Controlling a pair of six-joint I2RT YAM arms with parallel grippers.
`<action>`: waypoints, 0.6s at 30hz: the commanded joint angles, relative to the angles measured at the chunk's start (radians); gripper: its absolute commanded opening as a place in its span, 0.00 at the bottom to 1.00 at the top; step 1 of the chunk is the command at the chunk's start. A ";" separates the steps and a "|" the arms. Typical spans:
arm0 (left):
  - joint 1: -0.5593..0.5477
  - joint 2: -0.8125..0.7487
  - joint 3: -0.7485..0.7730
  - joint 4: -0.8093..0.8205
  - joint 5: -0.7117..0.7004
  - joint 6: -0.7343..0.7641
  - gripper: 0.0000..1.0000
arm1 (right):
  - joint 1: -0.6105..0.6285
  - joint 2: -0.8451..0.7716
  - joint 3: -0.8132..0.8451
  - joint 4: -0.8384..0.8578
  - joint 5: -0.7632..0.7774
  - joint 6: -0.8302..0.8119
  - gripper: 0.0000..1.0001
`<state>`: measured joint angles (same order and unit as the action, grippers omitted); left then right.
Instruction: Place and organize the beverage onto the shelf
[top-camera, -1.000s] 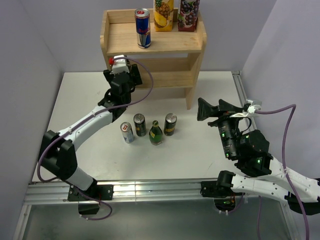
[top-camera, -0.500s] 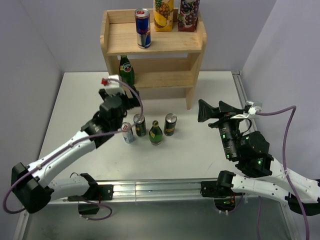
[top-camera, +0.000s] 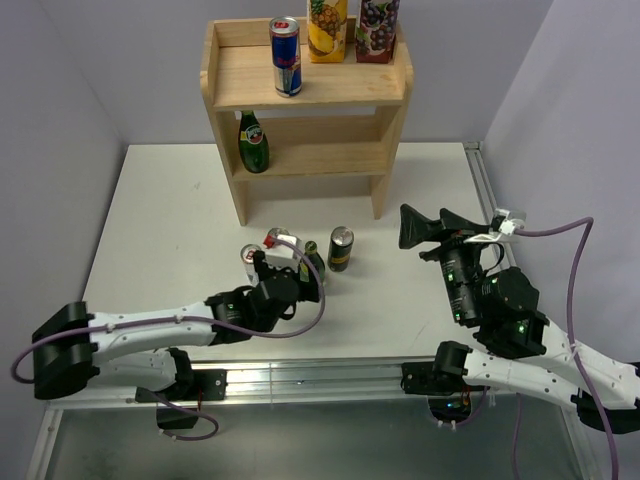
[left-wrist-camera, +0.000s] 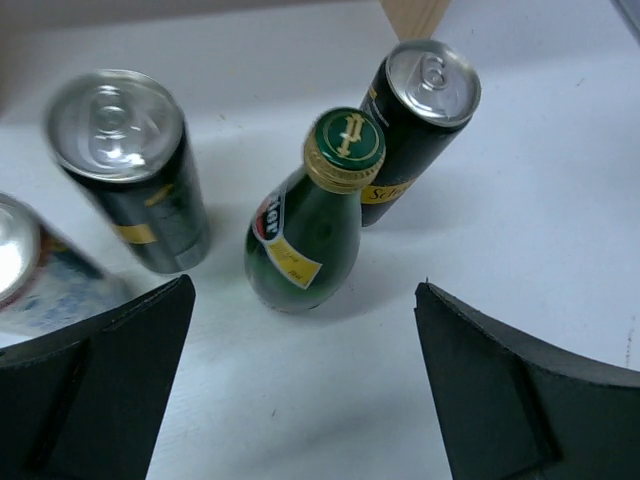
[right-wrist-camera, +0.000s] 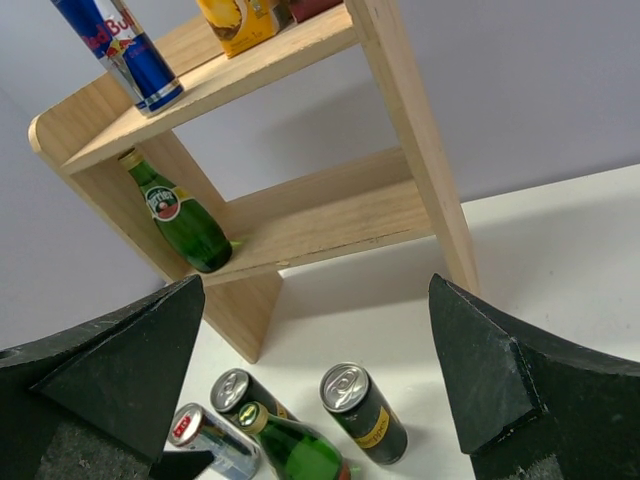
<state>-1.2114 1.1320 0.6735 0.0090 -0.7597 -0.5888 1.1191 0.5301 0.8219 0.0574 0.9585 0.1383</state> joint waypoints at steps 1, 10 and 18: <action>-0.004 0.116 -0.020 0.201 -0.006 -0.019 0.99 | -0.004 -0.024 -0.013 -0.010 0.028 0.024 1.00; 0.003 0.365 0.017 0.391 -0.007 0.010 0.98 | -0.005 -0.059 -0.024 -0.036 0.055 0.009 1.00; 0.015 0.468 -0.026 0.528 -0.046 0.015 0.98 | -0.007 -0.064 -0.041 -0.033 0.059 0.003 1.00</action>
<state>-1.2034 1.5639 0.6601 0.4152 -0.7876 -0.5831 1.1183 0.4706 0.7864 0.0212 0.9955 0.1432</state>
